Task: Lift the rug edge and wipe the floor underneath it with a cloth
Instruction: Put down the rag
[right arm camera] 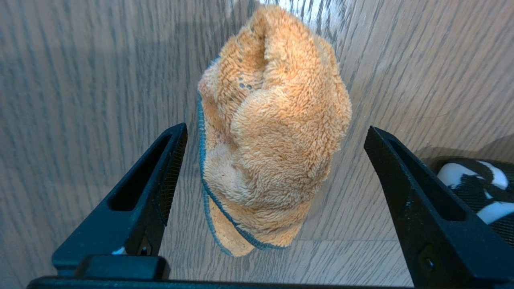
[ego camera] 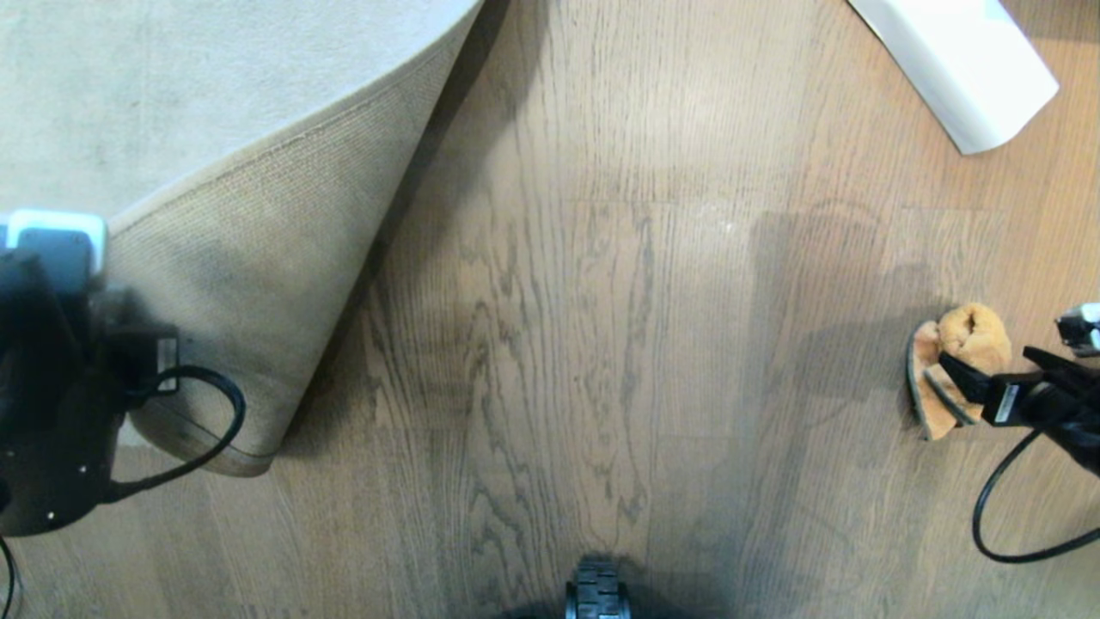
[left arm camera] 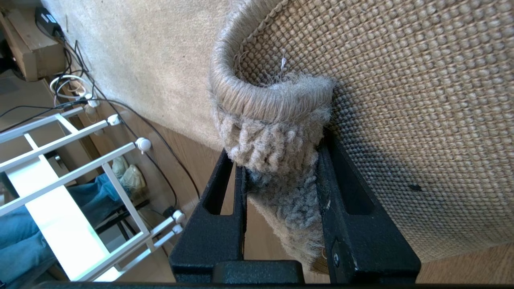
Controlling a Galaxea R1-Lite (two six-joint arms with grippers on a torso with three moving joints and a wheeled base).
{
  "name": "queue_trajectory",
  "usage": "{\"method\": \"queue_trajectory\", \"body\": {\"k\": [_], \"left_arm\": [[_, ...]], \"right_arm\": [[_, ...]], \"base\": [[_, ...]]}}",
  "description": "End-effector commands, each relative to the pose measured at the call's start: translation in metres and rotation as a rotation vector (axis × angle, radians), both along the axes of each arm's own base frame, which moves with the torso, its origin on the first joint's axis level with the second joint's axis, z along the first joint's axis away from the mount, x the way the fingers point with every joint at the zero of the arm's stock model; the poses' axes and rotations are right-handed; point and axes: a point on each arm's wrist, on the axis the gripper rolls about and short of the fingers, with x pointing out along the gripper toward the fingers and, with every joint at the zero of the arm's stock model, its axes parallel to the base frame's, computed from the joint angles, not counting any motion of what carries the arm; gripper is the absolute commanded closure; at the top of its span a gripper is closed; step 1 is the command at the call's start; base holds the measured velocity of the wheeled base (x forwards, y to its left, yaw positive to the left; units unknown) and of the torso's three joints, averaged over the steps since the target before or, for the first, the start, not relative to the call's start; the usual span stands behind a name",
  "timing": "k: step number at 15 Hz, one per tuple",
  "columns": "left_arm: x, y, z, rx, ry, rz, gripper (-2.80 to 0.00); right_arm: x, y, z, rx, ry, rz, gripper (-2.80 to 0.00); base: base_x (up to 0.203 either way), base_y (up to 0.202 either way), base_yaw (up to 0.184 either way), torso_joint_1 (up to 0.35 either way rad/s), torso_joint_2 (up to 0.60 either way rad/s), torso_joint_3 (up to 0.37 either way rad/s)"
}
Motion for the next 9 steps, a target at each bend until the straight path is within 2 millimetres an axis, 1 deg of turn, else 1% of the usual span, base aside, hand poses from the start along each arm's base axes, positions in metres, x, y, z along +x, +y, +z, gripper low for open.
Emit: {"method": "queue_trajectory", "body": {"k": [1,5,9], "left_arm": [[0.0,0.0,0.0,0.001,-0.003,0.005,0.0],[0.0,0.0,0.0,0.001,-0.003,0.005,0.0],[0.0,0.0,0.0,0.001,-0.003,0.005,0.0]], "right_arm": [[-0.007,0.003,0.008,-0.012,-0.029,0.002,-2.8],[-0.022,0.009,0.014,-0.013,-0.044,0.042,-2.8],[-0.024,0.011,0.018,-0.025,-0.067,0.078,-2.8]], "base": [[0.0,0.0,0.0,0.0,0.0,0.0],[0.0,0.0,0.0,0.0,0.0,0.0],[0.0,0.0,0.0,0.0,0.0,0.0]]}}
